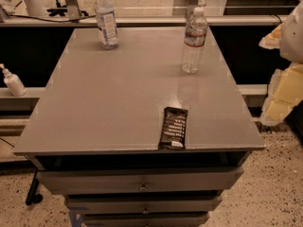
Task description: Move rxbar chocolate near blue plastic bottle
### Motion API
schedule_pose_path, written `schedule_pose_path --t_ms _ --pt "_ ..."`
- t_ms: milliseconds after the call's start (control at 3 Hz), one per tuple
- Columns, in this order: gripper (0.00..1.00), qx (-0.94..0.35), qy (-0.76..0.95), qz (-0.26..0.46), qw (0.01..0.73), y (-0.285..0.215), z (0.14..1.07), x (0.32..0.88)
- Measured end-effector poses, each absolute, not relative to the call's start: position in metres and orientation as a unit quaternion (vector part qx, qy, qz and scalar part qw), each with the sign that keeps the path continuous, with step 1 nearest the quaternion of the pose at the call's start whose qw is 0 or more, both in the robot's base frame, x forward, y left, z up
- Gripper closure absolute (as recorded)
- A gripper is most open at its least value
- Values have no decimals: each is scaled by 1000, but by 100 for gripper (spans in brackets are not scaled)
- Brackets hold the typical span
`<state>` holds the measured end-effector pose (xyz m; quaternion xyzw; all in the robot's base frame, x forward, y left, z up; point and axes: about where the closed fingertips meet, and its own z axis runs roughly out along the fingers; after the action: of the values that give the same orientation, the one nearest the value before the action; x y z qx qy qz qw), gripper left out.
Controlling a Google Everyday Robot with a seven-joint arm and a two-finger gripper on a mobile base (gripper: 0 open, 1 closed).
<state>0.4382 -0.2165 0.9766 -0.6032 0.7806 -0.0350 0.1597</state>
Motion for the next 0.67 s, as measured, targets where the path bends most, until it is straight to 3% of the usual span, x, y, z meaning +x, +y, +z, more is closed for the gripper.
schedule_pose_path --t_ms 667 --pt "0 -594 783 7 182 -192 956 442"
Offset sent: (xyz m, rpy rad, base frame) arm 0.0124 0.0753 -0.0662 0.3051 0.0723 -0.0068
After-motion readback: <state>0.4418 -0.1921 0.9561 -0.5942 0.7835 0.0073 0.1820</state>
